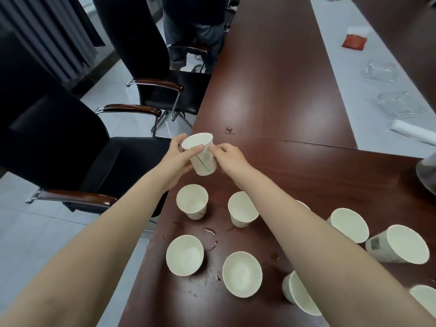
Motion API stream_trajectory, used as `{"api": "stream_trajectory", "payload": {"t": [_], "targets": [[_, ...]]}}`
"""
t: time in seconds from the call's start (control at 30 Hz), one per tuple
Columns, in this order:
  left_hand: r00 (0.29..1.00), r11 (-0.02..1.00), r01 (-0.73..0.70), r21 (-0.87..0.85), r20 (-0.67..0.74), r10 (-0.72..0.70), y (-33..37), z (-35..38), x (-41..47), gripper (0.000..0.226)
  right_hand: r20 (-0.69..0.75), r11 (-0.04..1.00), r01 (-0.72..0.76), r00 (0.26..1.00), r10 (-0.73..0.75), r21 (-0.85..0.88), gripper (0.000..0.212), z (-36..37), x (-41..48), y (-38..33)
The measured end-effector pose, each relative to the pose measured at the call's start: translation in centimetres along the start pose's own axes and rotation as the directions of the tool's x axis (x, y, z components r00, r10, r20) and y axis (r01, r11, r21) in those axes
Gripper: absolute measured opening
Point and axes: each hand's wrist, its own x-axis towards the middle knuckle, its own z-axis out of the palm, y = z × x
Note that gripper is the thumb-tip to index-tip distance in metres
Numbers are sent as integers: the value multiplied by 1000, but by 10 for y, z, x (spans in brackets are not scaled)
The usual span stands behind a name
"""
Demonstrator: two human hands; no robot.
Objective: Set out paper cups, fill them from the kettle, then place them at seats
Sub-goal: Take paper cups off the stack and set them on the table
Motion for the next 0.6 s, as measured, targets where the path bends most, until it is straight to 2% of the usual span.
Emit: {"api": "stream_trajectory", "payload": {"t": [0.1, 0.23, 0.33, 0.47, 0.6], "targets": [[999, 999, 2, 51, 49, -4, -6, -3, 14, 77, -3, 998, -56, 998, 56, -2, 28, 4, 11, 5], [1000, 989, -5, 150, 4, 4, -16, -5, 24, 87, 41, 992, -122, 992, 121, 34, 25, 9, 24, 12], [1000, 969, -17, 245, -9, 20, -26, -4, 26, 81, 58, 986, -164, 985, 163, 23, 28, 13, 29, 20], [1000, 916, 5, 401, -19, 3, -38, -3, 22, 76, 61, 983, -120, 990, 129, -139, 31, 19, 32, 33], [1000, 913, 25, 408, -24, -16, -42, -2, 20, 70, 72, 961, -68, 993, 90, -268, 31, 20, 33, 40]]}}
